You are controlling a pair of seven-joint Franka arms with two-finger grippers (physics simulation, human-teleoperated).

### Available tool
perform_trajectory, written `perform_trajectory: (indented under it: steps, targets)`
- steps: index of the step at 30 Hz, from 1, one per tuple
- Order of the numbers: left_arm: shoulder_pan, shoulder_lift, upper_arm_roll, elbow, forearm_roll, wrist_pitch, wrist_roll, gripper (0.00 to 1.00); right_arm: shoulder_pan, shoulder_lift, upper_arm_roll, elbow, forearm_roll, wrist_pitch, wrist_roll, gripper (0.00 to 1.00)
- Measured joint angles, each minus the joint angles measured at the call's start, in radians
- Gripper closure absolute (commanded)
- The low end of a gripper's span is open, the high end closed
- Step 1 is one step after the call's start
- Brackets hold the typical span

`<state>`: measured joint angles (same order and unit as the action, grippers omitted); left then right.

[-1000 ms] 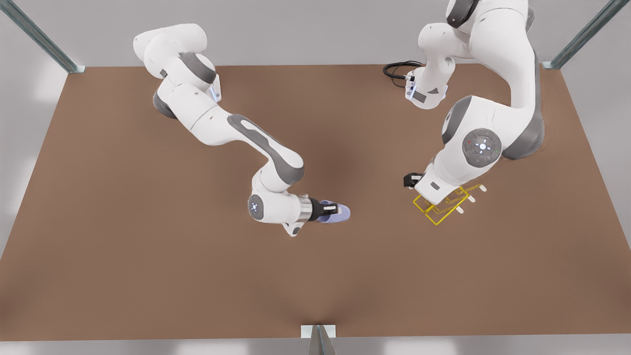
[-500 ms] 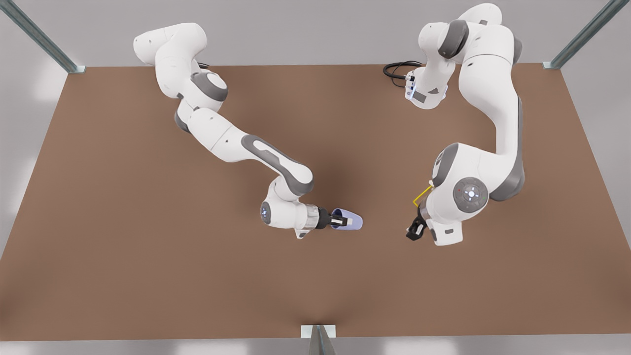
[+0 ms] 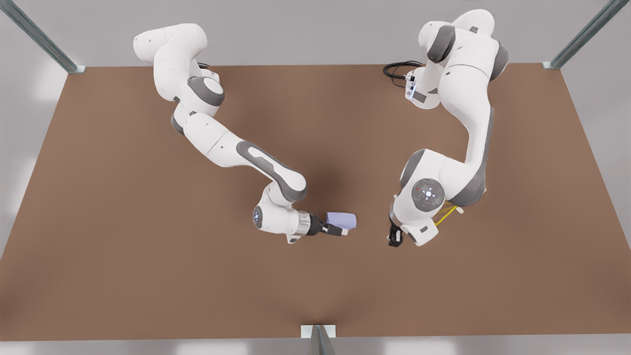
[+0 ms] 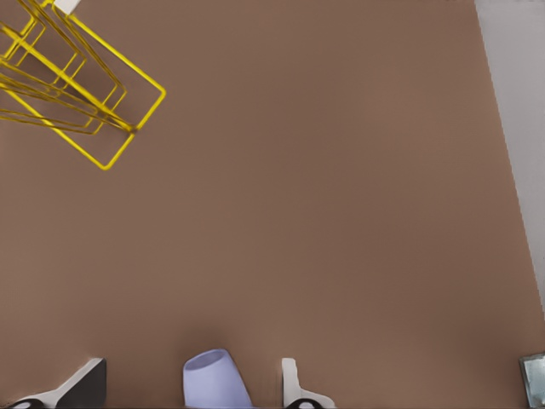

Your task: Place the cup on the cup holder

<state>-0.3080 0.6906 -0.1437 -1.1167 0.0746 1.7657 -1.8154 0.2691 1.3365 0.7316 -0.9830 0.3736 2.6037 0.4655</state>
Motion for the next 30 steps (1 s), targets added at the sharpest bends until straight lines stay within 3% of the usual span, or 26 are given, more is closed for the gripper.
perform_trajectory:
  steps: [4, 7, 10, 13, 15, 19, 23, 27, 30]
  targets:
    - [-0.068, 0.010, 0.011, 0.003, 0.007, 0.049, -0.105, 0.00, -0.124, -0.005, 0.100, -0.122, -0.065, 0.002, 0.001, 0.00]
    - [-0.132, 0.035, 0.037, 0.007, 0.011, 0.074, -0.173, 0.00, -0.300, -0.044, 0.209, -0.325, -0.134, 0.004, 0.001, 0.00]
    - [-0.172, 0.064, 0.044, 0.010, 0.013, 0.100, -0.232, 0.00, -0.565, -0.152, 0.292, -0.607, -0.190, -0.003, 0.001, 0.00]
    - [-0.186, 0.100, 0.045, 0.012, 0.014, 0.136, -0.284, 0.00, -0.808, -0.345, 0.312, -0.805, -0.233, -0.064, 0.001, 0.00]
    - [-0.187, 0.121, 0.047, 0.017, 0.014, 0.162, -0.316, 0.00, -0.884, -0.524, 0.238, -0.869, -0.251, -0.152, -0.017, 0.00]
    - [-0.200, 0.149, 0.047, 0.006, 0.015, 0.198, -0.376, 0.00, -0.791, -0.880, -0.081, -0.847, -0.343, -0.368, -0.086, 0.00]
    - [-0.216, 0.153, 0.042, -0.052, 0.054, 0.231, -0.421, 0.00, -0.737, -1.044, -0.203, -0.592, -0.523, -0.661, -0.153, 0.00]
    - [-0.211, 0.170, 0.041, -0.069, 0.071, 0.262, -0.460, 0.00, -0.466, -1.246, -0.506, -0.555, -0.481, -0.891, -0.226, 0.00]
    - [-0.186, 0.179, 0.041, -0.069, 0.073, 0.281, -0.493, 0.00, -0.416, -1.253, -0.559, -0.545, -0.438, -0.984, -0.274, 0.00]
